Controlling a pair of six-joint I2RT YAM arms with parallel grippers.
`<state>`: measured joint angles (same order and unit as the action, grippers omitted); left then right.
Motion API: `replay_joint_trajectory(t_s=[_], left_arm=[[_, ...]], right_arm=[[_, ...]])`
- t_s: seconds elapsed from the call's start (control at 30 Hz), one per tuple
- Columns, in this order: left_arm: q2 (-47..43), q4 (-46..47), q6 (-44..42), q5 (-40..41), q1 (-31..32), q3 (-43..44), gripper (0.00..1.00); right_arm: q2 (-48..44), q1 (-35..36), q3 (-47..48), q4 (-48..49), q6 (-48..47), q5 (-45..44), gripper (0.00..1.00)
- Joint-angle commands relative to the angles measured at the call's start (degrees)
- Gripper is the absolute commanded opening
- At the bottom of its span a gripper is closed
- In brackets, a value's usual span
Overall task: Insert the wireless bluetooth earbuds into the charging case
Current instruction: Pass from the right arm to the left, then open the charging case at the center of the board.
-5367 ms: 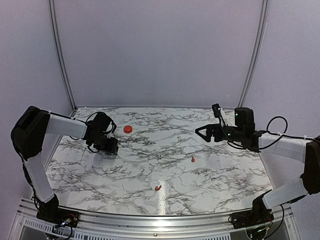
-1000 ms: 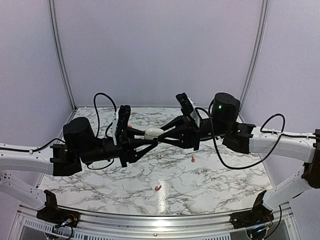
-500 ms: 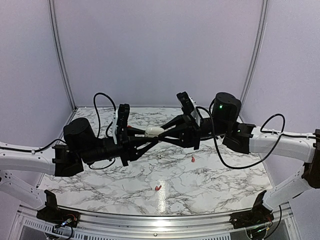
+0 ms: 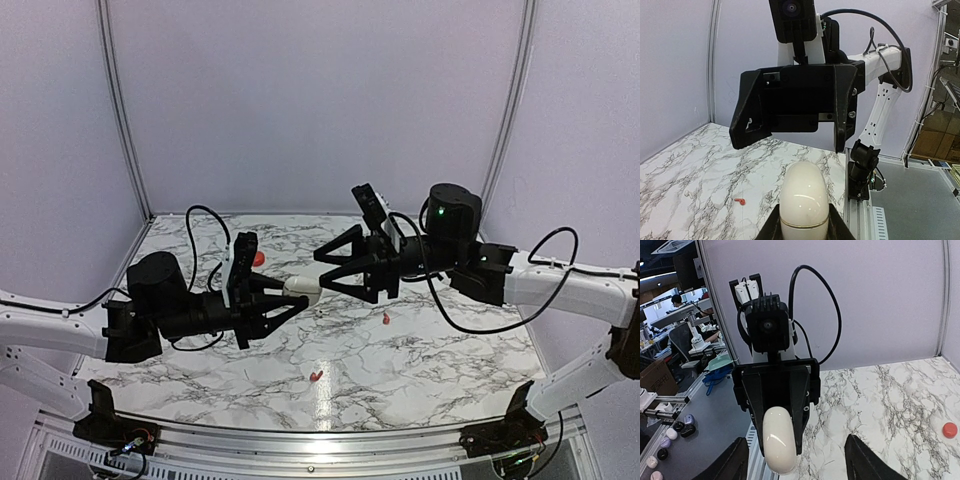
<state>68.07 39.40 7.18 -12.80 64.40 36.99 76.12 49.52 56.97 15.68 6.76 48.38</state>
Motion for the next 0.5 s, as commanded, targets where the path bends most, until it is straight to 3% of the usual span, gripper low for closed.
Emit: replay_joint_trajectory(t_s=[0.0,0.47], left_arm=[[-1.97,0.15,-1.54,-0.05,-0.24,-0.34,0.00],[-1.72,0.07,-2.96,0.40,-0.24,-0.56,0.00]], right_arm=[[1.45,0.55,3.89,-3.37,-1.00,-0.85,0.66],[4.71,1.99,7.32,-9.97,-5.01,-5.07,0.67]])
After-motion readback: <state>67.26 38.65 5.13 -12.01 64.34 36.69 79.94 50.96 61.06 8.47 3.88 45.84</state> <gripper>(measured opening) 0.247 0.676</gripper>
